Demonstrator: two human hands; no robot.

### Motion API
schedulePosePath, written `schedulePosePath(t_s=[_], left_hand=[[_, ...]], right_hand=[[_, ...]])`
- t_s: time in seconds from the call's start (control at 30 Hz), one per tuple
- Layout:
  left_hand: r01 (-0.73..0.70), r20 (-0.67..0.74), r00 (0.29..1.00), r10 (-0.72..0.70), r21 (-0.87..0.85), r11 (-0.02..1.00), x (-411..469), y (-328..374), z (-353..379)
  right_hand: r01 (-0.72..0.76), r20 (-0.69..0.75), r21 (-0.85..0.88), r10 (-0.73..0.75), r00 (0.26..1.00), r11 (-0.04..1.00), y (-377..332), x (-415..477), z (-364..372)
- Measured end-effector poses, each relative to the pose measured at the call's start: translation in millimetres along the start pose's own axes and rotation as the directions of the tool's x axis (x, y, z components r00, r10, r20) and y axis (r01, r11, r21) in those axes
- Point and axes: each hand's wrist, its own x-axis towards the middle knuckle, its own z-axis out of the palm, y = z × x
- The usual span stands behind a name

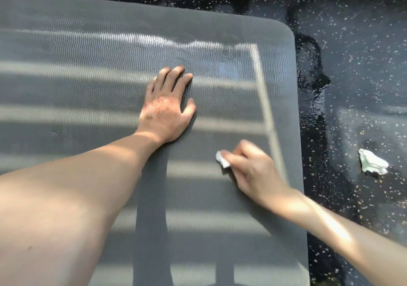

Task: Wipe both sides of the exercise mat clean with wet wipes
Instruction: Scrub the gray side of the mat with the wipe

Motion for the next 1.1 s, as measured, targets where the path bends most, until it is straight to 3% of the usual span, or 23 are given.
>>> schedulePosePath(t_s=[0.13,0.27,0.33,0.5,0.67,0.87,0.93,1.1], left_hand=[[-0.007,-0.013,1.0,0.007,-0.008,1.0,-0.9,-0.7,1.7],[-0.01,-0.006,1.0,0.01,-0.009,1.0,-0.8,0.1,0.9],[-0.009,-0.012,1.0,0.009,-0.004,1.0,-0.1,-0.9,0.0],[-0.019,-0.005,1.0,0.019,-0.015,1.0,-1.6,-0.2,-0.3],[-0.011,0.018,1.0,0.011,-0.004,1.0,-0.6,-0.5,-2.8],[-0.014,0.024,1.0,0.014,-0.003,1.0,-3.0,0.2,-3.7],[-0.01,0.023,1.0,0.01,-0.004,1.0,-2.6,0.6,-5.0],[-0.014,0.033,0.999,0.012,0.058,0.998,-4.9,4.8,-3.6]], right_hand=[[-0.057,-0.188,-0.076,0.041,0.981,0.995,27.9,51.2,0.7],[0.029,0.011,0.007,-0.029,1.0,1.0,-10.6,-24.5,5.3],[0.024,0.034,0.084,-0.027,0.999,0.996,-11.6,-25.7,2.1],[-0.089,-0.241,-0.03,0.079,0.967,0.996,16.8,42.4,6.8],[-0.02,-0.002,0.08,0.02,1.0,0.997,-34.0,-47.6,13.5],[-0.135,-0.194,-0.106,0.113,0.974,0.985,4.4,16.9,9.1],[-0.167,-0.153,-0.105,0.15,0.977,0.98,-5.6,-8.4,13.1],[0.023,0.058,0.013,-0.024,0.998,1.0,-42.3,-86.6,15.0]])
